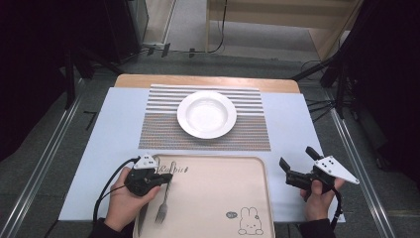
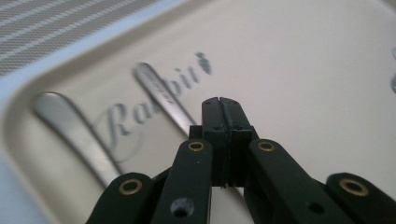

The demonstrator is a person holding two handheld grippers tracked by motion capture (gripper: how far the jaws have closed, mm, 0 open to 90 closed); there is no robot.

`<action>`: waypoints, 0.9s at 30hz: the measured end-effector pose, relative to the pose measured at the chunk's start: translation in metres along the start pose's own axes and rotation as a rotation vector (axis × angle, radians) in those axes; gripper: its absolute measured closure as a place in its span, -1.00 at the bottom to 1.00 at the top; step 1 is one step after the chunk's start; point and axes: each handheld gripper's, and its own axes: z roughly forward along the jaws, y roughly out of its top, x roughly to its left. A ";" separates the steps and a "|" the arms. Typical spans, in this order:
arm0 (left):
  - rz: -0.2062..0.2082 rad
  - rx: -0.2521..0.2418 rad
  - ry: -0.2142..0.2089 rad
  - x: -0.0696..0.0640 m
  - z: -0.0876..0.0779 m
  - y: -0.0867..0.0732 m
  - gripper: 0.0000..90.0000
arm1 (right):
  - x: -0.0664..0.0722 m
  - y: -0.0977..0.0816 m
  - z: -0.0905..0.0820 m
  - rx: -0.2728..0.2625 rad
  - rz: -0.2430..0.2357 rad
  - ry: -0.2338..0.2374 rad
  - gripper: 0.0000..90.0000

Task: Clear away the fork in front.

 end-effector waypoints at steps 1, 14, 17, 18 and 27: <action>0.016 0.019 -0.010 -0.005 0.002 -0.002 0.98 | 0.000 0.000 0.000 0.000 -0.002 0.000 -1.00; 0.005 0.088 -0.021 -0.004 0.008 -0.010 0.99 | 0.001 0.000 0.000 0.001 -0.011 0.002 -1.00; -0.009 0.084 -0.020 -0.001 0.007 -0.011 0.99 | 0.001 0.000 0.000 0.003 -0.010 0.002 -1.00; -0.013 0.083 -0.019 0.000 0.006 -0.011 0.99 | 0.001 0.000 0.000 0.002 -0.010 0.003 -1.00; -0.020 0.016 0.021 0.008 0.011 -0.002 0.98 | 0.002 -0.001 0.002 0.011 -0.020 0.001 -1.00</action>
